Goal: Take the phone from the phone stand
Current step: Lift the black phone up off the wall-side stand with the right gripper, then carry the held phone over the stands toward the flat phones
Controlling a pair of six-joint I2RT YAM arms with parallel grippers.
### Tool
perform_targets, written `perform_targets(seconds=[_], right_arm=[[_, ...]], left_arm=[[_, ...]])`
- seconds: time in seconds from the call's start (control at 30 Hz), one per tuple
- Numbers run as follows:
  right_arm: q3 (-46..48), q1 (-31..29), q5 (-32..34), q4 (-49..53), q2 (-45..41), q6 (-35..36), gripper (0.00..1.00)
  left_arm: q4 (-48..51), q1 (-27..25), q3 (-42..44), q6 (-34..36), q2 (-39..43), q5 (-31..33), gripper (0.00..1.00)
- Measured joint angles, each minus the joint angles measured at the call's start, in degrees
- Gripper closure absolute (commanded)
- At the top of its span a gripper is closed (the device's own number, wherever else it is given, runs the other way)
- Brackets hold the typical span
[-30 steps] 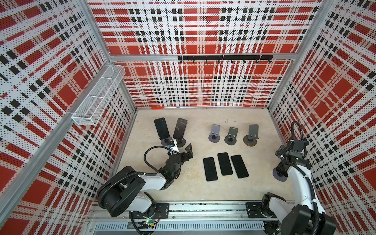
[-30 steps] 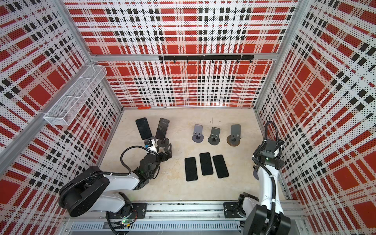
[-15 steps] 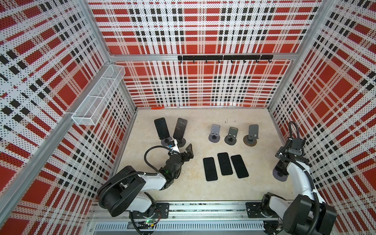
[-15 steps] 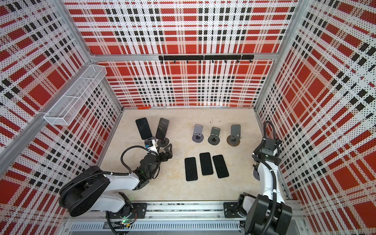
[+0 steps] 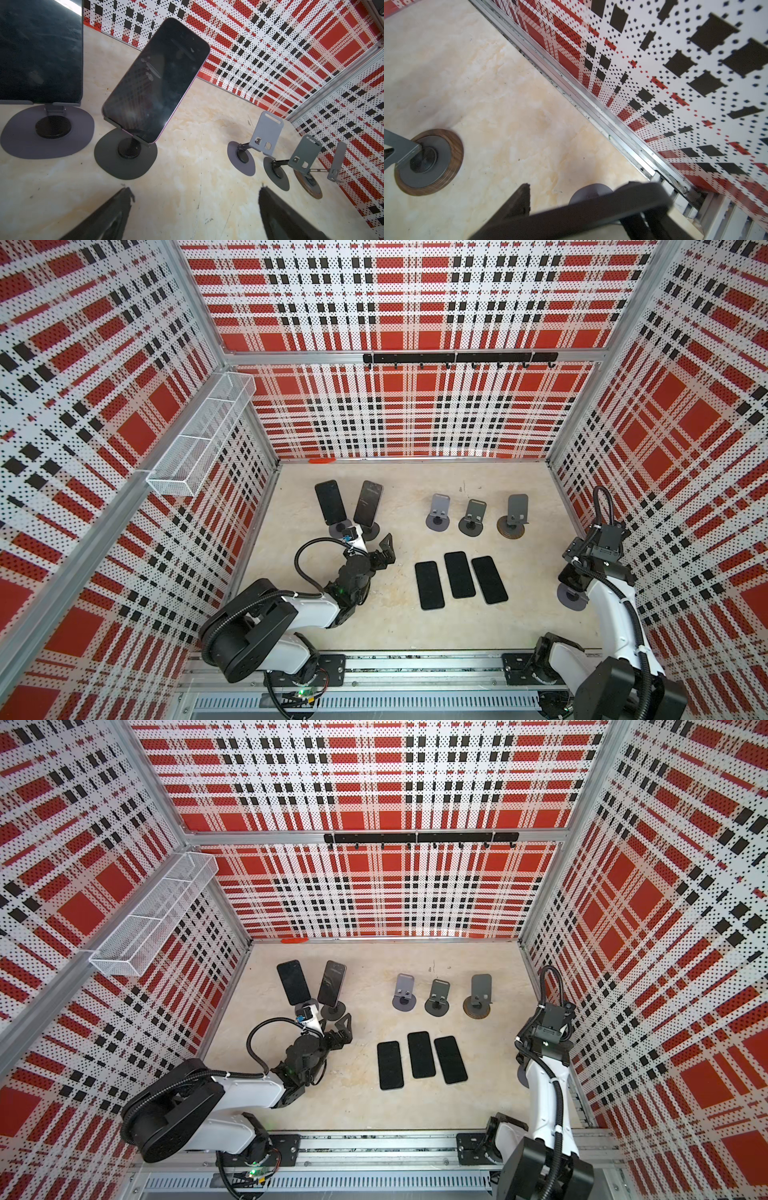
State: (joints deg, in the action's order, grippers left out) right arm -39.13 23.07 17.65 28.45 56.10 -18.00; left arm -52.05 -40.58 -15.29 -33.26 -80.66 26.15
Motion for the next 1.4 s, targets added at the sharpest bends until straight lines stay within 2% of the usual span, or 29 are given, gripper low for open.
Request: perform_targets(seconds=[0.43,0.7,0.97,1.1,1.4], right_arm=[[0.07,0.00,-6.88,0.00,-3.08,0.70,0.37],[0.07,-1.01,-13.57,0.22,-3.43,1.55,0.37],[-1.03,-11.78,-17.53,0.39,1.03,2.36,0.37],[-1.79,-15.26,-19.67,-0.15,2.32,2.27,0.38],[-4.46,-22.80,-16.59,-0.85,9.25,2.82,0.38]], left_arm=[[-0.07,0.04,-0.02,-0.15,-1.18,-0.09,0.02],[-0.11,0.28,-0.20,-0.52,-1.70,-0.44,0.02],[-0.13,0.74,-0.20,-0.92,-1.88,-0.70,0.02],[-0.13,0.81,-0.20,-1.01,-1.88,-0.70,0.02],[-0.15,1.29,-0.20,-1.03,-1.81,-0.72,0.02]])
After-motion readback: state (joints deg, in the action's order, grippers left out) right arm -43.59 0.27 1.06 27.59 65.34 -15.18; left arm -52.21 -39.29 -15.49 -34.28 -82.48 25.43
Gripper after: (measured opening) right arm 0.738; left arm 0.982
